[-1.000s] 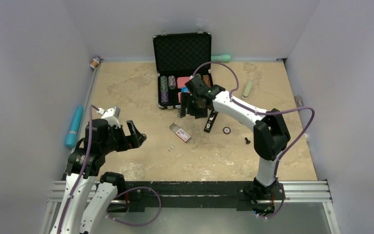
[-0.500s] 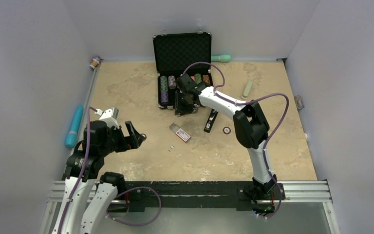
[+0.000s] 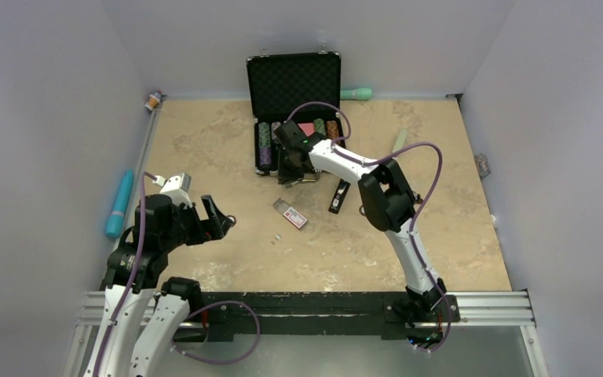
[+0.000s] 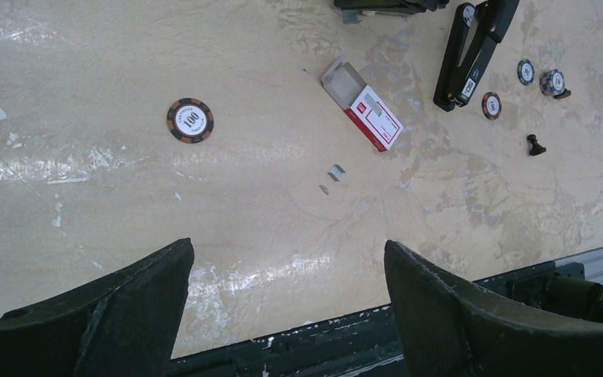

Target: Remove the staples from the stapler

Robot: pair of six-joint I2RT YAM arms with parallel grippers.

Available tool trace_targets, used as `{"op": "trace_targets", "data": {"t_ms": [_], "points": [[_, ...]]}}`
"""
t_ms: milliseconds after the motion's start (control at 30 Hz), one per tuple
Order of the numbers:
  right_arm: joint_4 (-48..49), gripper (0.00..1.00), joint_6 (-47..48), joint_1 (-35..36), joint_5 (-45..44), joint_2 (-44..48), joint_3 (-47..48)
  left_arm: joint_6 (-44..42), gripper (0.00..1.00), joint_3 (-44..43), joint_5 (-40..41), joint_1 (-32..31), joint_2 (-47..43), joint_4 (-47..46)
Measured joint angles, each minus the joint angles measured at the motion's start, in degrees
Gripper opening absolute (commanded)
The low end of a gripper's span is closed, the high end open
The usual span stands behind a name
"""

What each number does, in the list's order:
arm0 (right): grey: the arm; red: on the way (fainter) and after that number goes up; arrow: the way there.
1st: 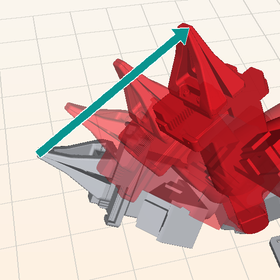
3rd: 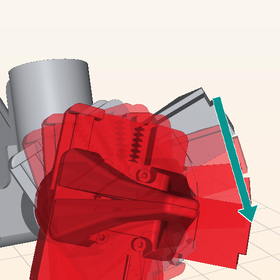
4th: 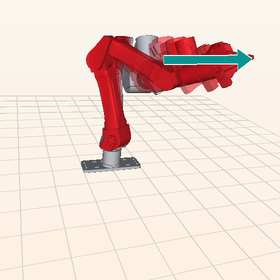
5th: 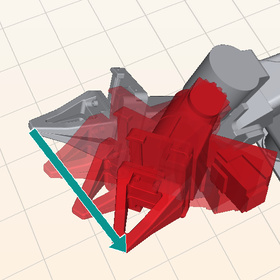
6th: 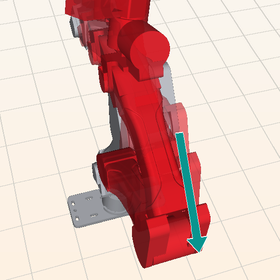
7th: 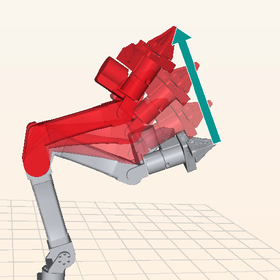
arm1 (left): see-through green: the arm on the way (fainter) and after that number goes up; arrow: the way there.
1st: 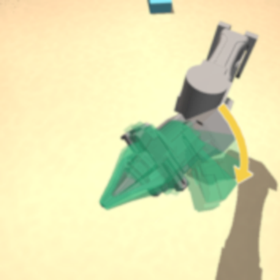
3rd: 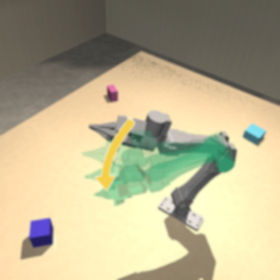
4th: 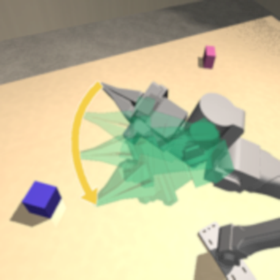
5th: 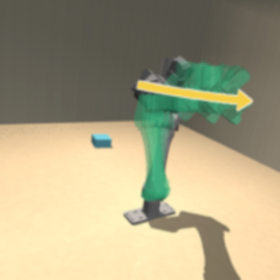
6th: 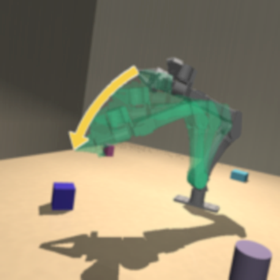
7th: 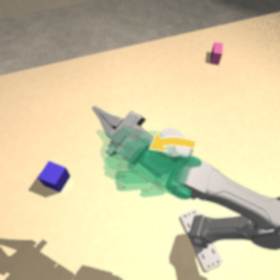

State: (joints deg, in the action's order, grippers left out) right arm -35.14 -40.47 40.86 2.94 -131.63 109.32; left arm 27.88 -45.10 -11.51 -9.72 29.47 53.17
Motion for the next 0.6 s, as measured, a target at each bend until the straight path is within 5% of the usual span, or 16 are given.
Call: {"op": "trace_targets", "data": {"t_ms": [367, 600], "points": [[0.28, 0.08, -0.02, -0.35, -3.89, -0.68, -2.03, 0.00, 0.93, 0.02, 0.00, 0.00, 0.02, 0.00], [4.11, 0.07, 0.00, -0.55, -4.92, 6.60, -14.40, 0.00, 0.92, 0.00, -0.02, 0.00, 0.02, -0.02]]}}
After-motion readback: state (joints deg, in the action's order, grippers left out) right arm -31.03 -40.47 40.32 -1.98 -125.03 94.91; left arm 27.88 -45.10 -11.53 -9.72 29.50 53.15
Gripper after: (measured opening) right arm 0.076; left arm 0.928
